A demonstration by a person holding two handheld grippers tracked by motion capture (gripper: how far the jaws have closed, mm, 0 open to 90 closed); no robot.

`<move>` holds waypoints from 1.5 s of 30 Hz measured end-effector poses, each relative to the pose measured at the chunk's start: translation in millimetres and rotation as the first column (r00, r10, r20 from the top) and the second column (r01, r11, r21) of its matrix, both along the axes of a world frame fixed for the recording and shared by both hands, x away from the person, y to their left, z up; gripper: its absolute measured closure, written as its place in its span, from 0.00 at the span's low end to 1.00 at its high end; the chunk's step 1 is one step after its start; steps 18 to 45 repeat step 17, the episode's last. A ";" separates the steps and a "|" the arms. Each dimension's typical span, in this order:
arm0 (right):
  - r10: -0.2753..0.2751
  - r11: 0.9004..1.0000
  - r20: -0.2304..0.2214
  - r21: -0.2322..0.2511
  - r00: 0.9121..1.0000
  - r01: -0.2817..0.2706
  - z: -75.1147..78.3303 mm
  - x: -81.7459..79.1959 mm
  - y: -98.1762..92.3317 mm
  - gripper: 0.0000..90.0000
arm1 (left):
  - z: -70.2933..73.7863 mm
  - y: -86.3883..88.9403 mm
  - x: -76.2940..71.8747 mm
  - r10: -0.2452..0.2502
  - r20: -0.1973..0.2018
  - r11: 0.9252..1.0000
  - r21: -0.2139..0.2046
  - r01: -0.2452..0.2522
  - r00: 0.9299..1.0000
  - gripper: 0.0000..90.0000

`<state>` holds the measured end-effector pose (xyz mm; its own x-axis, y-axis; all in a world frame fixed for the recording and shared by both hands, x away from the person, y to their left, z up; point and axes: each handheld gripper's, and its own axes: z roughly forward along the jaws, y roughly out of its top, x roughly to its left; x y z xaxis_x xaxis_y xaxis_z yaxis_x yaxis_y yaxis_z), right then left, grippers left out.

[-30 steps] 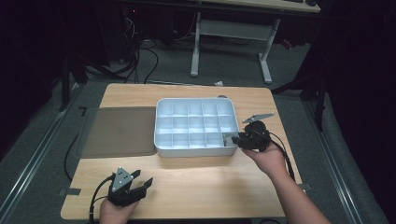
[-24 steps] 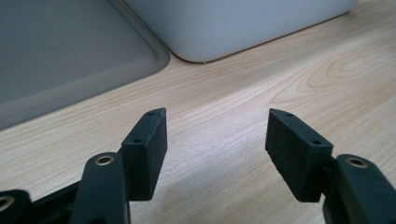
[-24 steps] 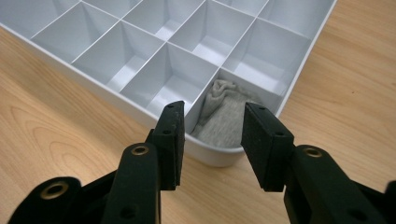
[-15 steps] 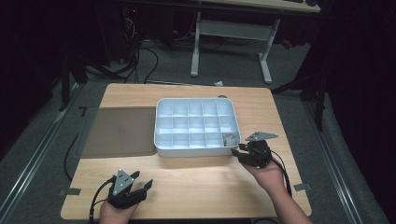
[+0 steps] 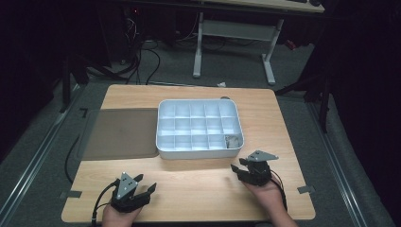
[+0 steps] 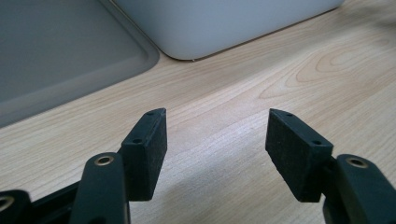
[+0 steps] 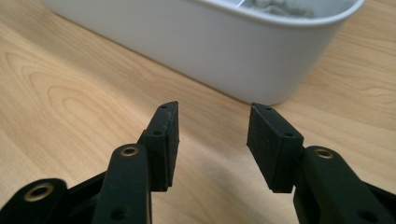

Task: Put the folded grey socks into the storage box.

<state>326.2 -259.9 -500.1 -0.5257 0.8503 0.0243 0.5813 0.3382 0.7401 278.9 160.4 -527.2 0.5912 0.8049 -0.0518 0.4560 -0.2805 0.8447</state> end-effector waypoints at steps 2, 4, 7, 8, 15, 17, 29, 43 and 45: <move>0.003 1.000 0.005 0.009 1.000 -0.004 -5.0 -4.4 2.4 0.60 | -0.4 -1.3 -0.2 -0.002 -0.002 1.000 -0.002 0.002 1.000 0.44; 0.003 1.000 0.013 0.024 1.000 -0.003 -10.7 -9.8 5.5 0.58 | -0.5 -2.3 -0.4 -0.009 -0.001 1.000 0.003 0.009 1.000 0.44; -0.006 0.999 0.042 0.046 0.999 0.004 -15.1 -18.2 9.5 0.58 | -0.1 -4.2 -0.7 -0.018 0.002 1.000 0.007 0.018 1.000 0.44; -0.009 0.998 0.056 0.057 0.998 0.006 -16.8 -21.2 10.7 0.58 | 0.1 -4.6 -0.7 -0.021 0.002 1.000 0.007 0.021 1.000 0.44; -0.010 0.999 0.109 0.049 0.994 0.005 -16.7 -32.3 9.0 0.57 | -0.9 -7.4 -1.2 -0.028 -0.004 1.000 0.010 0.028 1.000 0.44; -0.018 0.998 0.103 0.064 0.995 0.011 -17.1 -32.2 6.1 0.57 | -0.5 -7.7 -1.7 -0.026 -0.003 1.000 0.013 0.026 1.000 0.43; -0.018 0.998 0.103 0.064 0.995 0.011 -17.1 -32.2 6.1 0.57 | -0.5 -7.7 -1.7 -0.026 -0.003 1.000 0.013 0.026 1.000 0.43; -0.018 0.998 0.103 0.064 0.995 0.011 -17.1 -32.2 6.1 0.57 | -0.5 -7.7 -1.7 -0.026 -0.003 1.000 0.013 0.026 1.000 0.43; -0.018 0.998 0.103 0.064 0.995 0.011 -17.1 -32.2 6.1 0.57 | -0.5 -7.7 -1.7 -0.026 -0.003 1.000 0.013 0.026 1.000 0.43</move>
